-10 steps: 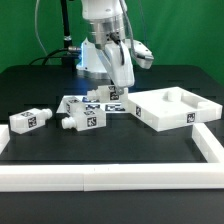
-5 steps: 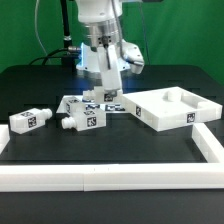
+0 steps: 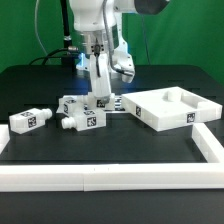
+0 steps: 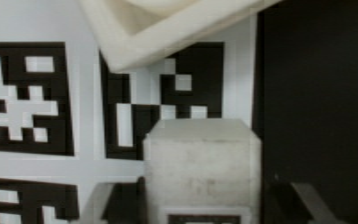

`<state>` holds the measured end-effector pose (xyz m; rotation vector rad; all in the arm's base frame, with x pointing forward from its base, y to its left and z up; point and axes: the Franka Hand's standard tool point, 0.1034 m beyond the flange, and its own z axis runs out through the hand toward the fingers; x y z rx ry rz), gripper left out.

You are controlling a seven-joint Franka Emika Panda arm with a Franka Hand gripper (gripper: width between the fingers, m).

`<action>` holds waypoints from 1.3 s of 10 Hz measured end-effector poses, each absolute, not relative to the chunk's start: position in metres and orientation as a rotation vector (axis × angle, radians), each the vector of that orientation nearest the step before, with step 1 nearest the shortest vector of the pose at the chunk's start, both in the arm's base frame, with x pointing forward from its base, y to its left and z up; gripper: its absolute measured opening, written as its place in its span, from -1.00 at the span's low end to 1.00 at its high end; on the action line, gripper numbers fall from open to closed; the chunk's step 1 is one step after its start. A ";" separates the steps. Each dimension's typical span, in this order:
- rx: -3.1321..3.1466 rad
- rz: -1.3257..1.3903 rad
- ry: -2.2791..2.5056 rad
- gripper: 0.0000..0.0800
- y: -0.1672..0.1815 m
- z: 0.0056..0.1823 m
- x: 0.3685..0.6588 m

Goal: Assemble one leg

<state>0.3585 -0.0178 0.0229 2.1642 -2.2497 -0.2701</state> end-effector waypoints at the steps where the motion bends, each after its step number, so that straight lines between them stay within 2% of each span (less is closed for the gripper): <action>1: 2.165 -0.271 -2.249 -0.27 -0.018 0.023 0.358; 2: 2.164 -0.271 -2.248 -0.27 -0.018 0.022 0.358; 3: 2.164 -0.272 -2.248 0.16 -0.018 0.022 0.358; 4: 2.164 -0.279 -2.248 0.16 -0.015 0.023 0.358; 5: 2.200 -0.344 -2.214 0.53 -0.005 0.032 0.360; 6: 2.246 -0.392 -2.187 0.60 0.000 0.048 0.371; 8: 2.384 -0.426 -2.063 0.62 0.013 0.073 0.386; 9: 2.478 -0.404 -1.952 0.62 0.020 0.077 0.393; 13: 2.681 -0.411 -1.697 0.62 0.023 0.072 0.390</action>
Offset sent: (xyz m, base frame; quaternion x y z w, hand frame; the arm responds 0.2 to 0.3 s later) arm 0.0000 0.0000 0.0000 0.0000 0.0000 0.0000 1.0000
